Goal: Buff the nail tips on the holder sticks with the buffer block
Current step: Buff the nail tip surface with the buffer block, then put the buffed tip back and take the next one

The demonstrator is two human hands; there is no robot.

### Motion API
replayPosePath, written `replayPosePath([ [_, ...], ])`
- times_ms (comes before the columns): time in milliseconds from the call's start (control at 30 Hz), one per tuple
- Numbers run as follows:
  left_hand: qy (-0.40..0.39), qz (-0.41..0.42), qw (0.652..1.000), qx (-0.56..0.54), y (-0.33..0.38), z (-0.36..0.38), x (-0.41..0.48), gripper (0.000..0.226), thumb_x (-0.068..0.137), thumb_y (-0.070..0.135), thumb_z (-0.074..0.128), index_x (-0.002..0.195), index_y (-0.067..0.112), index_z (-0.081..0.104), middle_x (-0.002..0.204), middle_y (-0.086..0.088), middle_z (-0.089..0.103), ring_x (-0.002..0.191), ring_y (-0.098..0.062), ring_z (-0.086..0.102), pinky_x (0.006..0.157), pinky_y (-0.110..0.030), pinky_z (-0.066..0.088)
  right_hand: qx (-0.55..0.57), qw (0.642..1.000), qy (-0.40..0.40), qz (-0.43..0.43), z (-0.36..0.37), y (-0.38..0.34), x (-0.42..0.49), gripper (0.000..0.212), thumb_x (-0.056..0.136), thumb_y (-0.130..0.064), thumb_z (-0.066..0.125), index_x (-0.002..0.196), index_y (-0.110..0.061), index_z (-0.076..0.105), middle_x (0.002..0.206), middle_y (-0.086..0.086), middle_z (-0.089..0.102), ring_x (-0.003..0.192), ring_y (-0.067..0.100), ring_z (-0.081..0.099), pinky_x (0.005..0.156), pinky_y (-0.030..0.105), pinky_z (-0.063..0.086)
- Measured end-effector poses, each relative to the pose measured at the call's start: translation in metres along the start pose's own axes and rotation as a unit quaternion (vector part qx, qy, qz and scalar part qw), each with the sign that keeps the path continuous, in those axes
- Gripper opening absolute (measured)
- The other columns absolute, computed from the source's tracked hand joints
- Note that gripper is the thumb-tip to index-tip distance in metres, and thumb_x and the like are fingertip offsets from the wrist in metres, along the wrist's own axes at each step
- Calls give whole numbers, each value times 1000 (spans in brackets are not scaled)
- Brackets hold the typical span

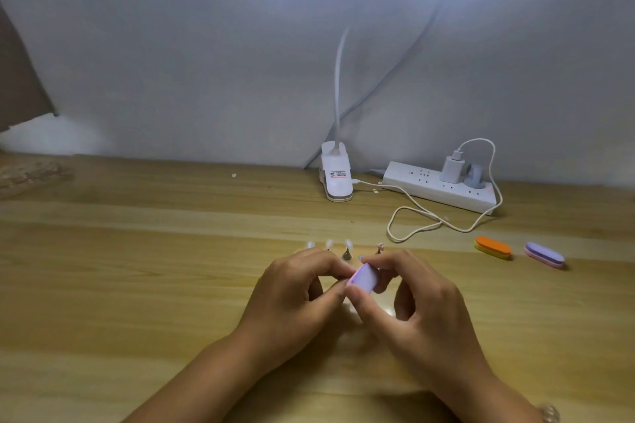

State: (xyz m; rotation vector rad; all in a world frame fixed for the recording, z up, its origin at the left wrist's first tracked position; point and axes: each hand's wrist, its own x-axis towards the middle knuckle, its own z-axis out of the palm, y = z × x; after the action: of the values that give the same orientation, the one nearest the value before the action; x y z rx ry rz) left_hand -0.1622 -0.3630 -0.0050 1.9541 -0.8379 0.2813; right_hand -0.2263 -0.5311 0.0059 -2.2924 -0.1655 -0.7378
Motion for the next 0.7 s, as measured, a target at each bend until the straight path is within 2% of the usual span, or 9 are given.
replayPosePath([
  [133, 35, 4, 999, -7, 2, 2, 1, 4, 87, 27, 67, 87, 26, 72, 80, 22, 64, 45, -12, 52, 51, -16, 35, 16, 994, 18, 104, -6, 12, 5, 33, 72, -64, 65, 79, -32, 64, 80, -15, 62, 58, 13, 55, 57, 31, 45],
  [200, 59, 2, 998, -11, 2, 1, 2, 4, 88, 26, 67, 87, 29, 69, 80, 21, 63, 46, -11, 51, 50, -17, 36, -5, 993, 12, 114, -6, 12, 5, 36, 72, -65, 62, 78, -30, 60, 79, -14, 61, 61, 10, 56, 58, 32, 47],
  [333, 76, -6, 997, -29, 1, 0, 3, 5, 90, 28, 63, 91, 30, 66, 84, 16, 69, 44, -14, 52, 47, -25, 40, -138, 986, -93, -2, 0, -1, -3, 28, 70, -56, 52, 79, -30, 47, 79, -12, 50, 74, 6, 52, 73, 34, 43],
  [400, 63, -2, 998, -29, 1, 0, 3, 4, 91, 28, 63, 92, 29, 67, 84, 14, 71, 43, -13, 51, 47, -28, 41, -174, 976, -124, -31, 3, -1, -5, 28, 71, -56, 49, 84, -32, 46, 84, -14, 47, 82, 6, 50, 79, 36, 40],
  [467, 47, 8, 999, -17, 0, 0, 2, 4, 91, 28, 64, 92, 27, 67, 83, 18, 69, 44, -6, 47, 47, -23, 37, -162, 980, -114, -21, 3, 3, -4, 34, 72, -63, 47, 93, -36, 49, 90, -18, 48, 89, 1, 50, 82, 32, 37],
  [533, 30, 13, 999, 6, 1, 1, 0, 6, 90, 29, 65, 94, 27, 69, 80, 26, 66, 45, -5, 47, 50, -18, 34, -105, 991, -81, -11, 1, 4, -2, 41, 73, -67, 49, 101, -38, 54, 94, -24, 50, 90, -5, 50, 82, 27, 36],
  [600, 13, 20, 999, 33, 2, 2, -1, 8, 89, 30, 65, 95, 28, 70, 75, 33, 61, 45, -5, 47, 51, -15, 31, -61, 997, -40, -26, -2, 3, -1, 35, 76, -61, 55, 102, -37, 58, 91, -25, 53, 83, -5, 52, 78, 27, 40],
  [700, 3, 19, 999, 49, 3, 3, -2, 8, 88, 31, 65, 95, 30, 69, 73, 35, 59, 44, -5, 48, 50, -16, 30, -56, 997, -11, -55, -1, 1, 0, 20, 80, -49, 59, 95, -35, 61, 85, -22, 55, 72, 0, 52, 68, 32, 42],
])
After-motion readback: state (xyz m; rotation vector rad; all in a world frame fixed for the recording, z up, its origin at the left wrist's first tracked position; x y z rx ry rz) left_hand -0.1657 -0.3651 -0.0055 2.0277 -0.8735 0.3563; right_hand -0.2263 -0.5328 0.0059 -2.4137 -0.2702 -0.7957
